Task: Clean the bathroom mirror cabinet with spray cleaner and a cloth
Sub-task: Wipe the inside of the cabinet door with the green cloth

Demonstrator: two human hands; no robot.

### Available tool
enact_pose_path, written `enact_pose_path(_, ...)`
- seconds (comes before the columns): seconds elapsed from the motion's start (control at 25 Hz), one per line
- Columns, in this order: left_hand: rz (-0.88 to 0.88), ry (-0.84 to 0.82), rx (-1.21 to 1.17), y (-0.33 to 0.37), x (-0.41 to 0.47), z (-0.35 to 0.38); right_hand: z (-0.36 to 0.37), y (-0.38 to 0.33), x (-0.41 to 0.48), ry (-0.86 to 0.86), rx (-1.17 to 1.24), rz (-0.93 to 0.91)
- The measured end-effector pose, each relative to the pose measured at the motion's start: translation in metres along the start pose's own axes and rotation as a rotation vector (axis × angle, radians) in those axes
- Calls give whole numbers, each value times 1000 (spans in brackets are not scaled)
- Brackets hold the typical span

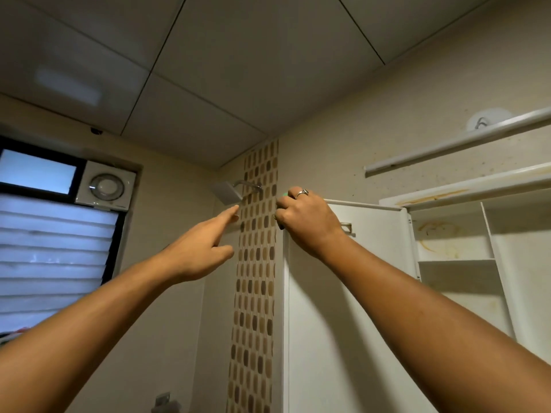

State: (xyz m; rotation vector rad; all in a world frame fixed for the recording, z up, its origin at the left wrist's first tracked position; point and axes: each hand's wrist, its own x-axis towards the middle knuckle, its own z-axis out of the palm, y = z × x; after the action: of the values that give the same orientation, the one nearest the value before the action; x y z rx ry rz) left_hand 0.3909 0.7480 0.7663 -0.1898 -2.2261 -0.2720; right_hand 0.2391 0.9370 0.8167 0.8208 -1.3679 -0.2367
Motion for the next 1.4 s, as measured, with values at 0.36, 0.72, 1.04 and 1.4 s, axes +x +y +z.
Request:
enact_pose_path(0.36, 30, 58, -154, 26, 59, 33, 29, 23, -24, 120, 199, 351)
enact_pose_path(0.72, 8, 69, -289, 30, 68, 43, 22, 51, -56, 66, 225, 749)
enact_pose_path(1.04, -8, 86, -430, 39, 73, 36, 15, 8, -33, 122, 303, 504)
enact_pose_path(1.4, 4, 66, -370, 30, 73, 27, 7, -7, -29, 47, 397, 553)
